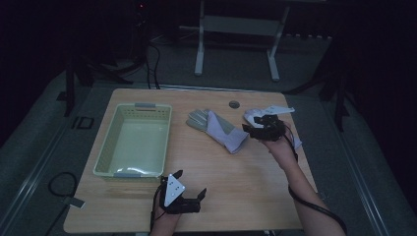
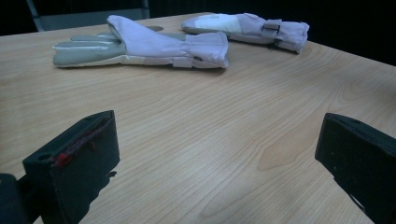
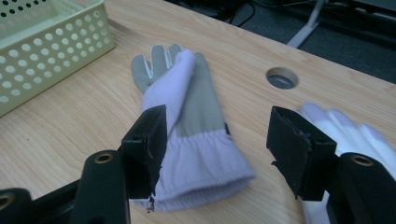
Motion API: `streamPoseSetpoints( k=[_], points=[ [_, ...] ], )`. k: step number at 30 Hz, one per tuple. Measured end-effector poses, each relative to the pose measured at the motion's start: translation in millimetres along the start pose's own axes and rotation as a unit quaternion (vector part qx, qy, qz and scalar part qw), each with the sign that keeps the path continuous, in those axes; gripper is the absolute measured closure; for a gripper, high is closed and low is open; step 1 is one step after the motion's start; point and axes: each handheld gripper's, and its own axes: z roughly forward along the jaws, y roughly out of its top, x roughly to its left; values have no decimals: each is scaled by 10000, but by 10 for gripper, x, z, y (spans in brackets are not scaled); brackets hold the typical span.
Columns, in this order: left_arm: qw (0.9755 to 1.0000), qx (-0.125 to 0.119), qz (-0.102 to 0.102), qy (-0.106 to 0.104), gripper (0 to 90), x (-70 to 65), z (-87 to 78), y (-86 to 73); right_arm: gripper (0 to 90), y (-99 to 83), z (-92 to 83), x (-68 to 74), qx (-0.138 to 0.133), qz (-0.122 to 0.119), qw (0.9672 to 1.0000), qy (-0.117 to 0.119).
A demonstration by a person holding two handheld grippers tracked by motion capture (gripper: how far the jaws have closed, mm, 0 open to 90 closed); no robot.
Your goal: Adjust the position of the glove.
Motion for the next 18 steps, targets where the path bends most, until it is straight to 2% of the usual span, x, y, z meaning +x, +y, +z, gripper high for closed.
streamPoseSetpoints(
  k=[2,6,11,14,18],
  points=[
    [10000,6,2,-11,0,1,-1,0,390,10,31,12,25,-1,10000,1],
    [10000,-18,1,-22,0,1,-2,-2,401,32,238,66,203,-88,9997,56],
    [10000,-33,-16,-39,0,4,-5,-3,417,35,360,79,252,-82,9995,148],
    [10000,-38,-17,-38,0,4,-6,-4,444,17,484,94,402,-125,9989,192],
    [10000,-51,-9,-15,0,5,-12,-6,473,11,559,98,471,-152,9985,228]
  ],
)
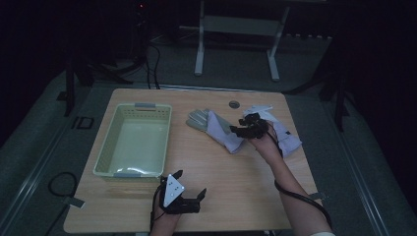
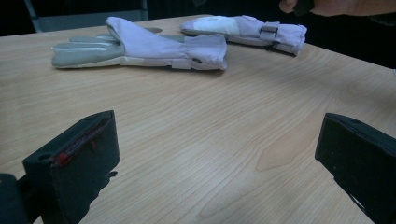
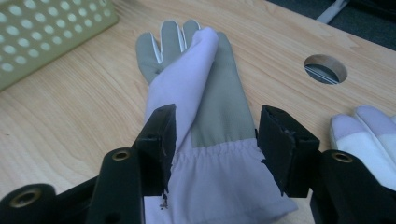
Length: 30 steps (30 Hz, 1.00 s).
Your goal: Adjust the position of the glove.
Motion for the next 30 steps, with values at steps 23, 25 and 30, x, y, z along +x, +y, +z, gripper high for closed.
streamPoseSetpoints(
  k=[23,25,30],
  points=[
    [10000,-22,-79,-25,0,13,-6,-3,533,-51,673,-76,418,-384,9981,-220],
    [10000,-25,-76,-21,0,12,-6,-3,523,-60,717,-86,500,-390,9979,-160],
    [10000,6,-60,-33,0,9,-1,0,548,-82,780,-89,613,-530,9967,-48]
  ],
)
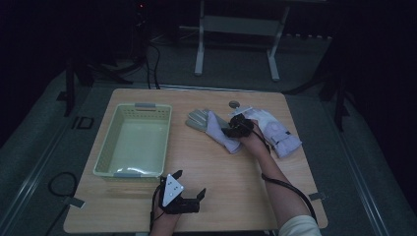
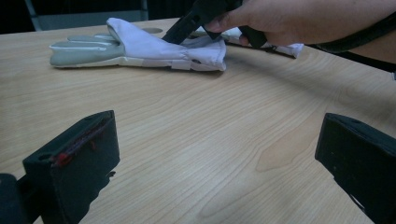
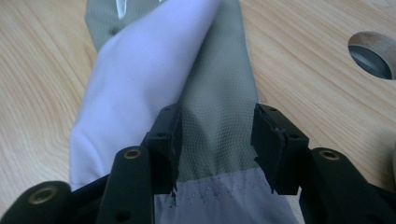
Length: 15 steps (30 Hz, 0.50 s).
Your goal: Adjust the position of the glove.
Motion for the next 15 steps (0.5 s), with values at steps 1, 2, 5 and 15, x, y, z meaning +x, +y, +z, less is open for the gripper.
streamPoseSetpoints(
  k=[1,2,5,15],
  points=[
    [10000,0,18,4,0,-3,-1,0,582,1,4,5,24,-38,10000,52],
    [10000,-6,37,9,0,-6,-2,-1,598,1,11,9,62,-83,9999,110],
    [10000,-5,47,9,0,-9,-5,-2,669,-6,16,50,113,-215,9997,86],
    [10000,18,24,1,0,-5,1,1,881,-7,-187,115,-315,1135,9930,-8]
  ],
)
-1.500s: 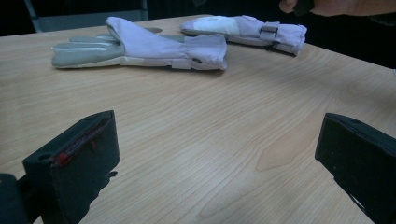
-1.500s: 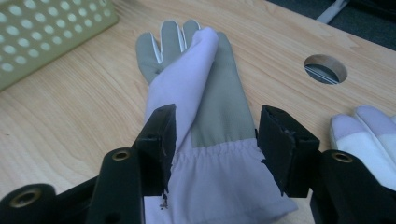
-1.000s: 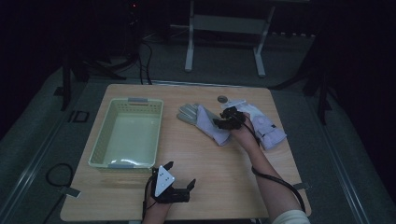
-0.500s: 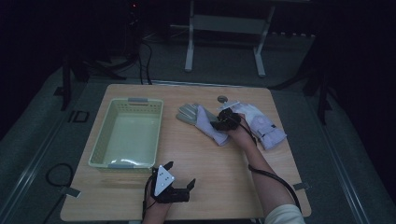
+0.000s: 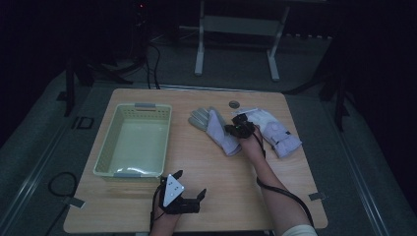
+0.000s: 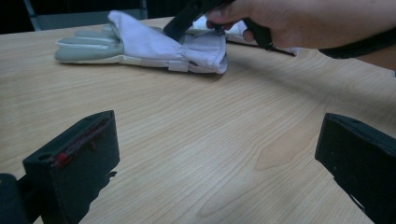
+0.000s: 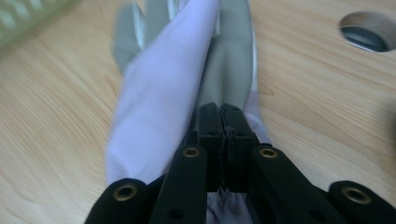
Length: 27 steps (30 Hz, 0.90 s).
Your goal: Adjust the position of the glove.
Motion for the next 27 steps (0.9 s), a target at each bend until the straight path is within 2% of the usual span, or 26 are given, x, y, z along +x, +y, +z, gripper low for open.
streamPoseSetpoints(
  k=[4,9,11,15,18,20,22,23,25,27],
  points=[
    [10000,0,5,9,0,-3,1,0,883,-7,-208,80,-367,472,9982,-38],
    [10000,-9,13,20,0,-5,-1,-1,884,-31,-516,256,-781,698,9942,-239],
    [10000,-10,17,24,0,-5,-1,-1,883,-61,-635,326,-946,823,9914,-370],
    [10000,-5,26,18,0,-8,3,0,883,-148,-818,445,-1313,1245,9830,-320],
    [10000,-6,40,-11,0,-10,8,3,882,-211,-912,538,-1524,1558,9752,-386],
    [10000,7,49,-17,0,-11,11,4,882,-279,-947,614,-1612,1638,9718,-530],
    [10000,-5,51,-26,0,-12,11,3,882,-369,-951,668,-1626,1851,9676,-547],
    [10000,-7,50,-28,0,-13,12,3,882,-409,-937,701,-1595,1865,9673,-637],
    [10000,10,62,-44,0,-10,12,5,881,-495,-905,738,-1565,1985,9651,-686],
    [10000,13,58,-65,0,-10,14,5,877,-575,-851,768,-1524,2034,9642,-758]
  ],
)
